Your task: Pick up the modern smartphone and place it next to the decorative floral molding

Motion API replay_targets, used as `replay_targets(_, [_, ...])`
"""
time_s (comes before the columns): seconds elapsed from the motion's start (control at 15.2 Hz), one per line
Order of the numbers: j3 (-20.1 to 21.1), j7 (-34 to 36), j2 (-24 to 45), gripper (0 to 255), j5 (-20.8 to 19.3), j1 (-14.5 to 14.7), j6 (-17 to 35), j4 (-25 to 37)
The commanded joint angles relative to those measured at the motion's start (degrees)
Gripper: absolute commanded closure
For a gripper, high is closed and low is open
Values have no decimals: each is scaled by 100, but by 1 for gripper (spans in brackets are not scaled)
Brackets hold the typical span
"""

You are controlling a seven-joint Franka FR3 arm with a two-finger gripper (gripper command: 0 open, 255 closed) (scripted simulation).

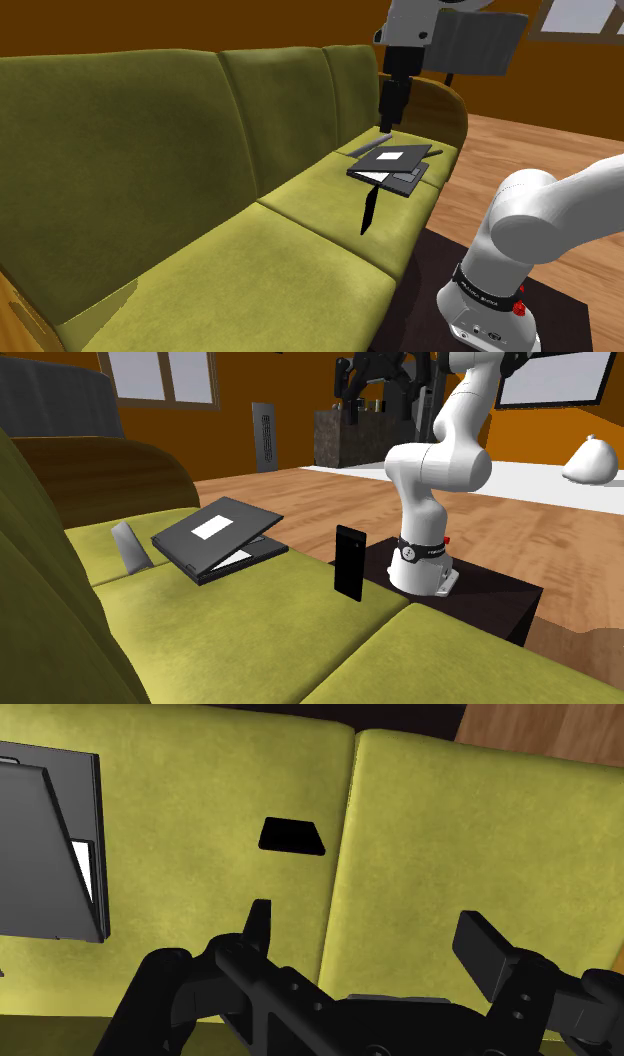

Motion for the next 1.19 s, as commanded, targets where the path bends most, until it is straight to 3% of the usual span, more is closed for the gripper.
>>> replay_targets(0.0, [0, 0, 0, 0, 0, 0, 0, 0])
replay_targets(0.46, [-49, -540, -186, 0, -219, 81, 1464, -1477])
replay_targets(0.92, [-139, -1028, 174, 0, -467, 104, 3155, -2621])
replay_targets(1.12, [-139, -1026, 291, 0, -467, 105, 3444, -2794])
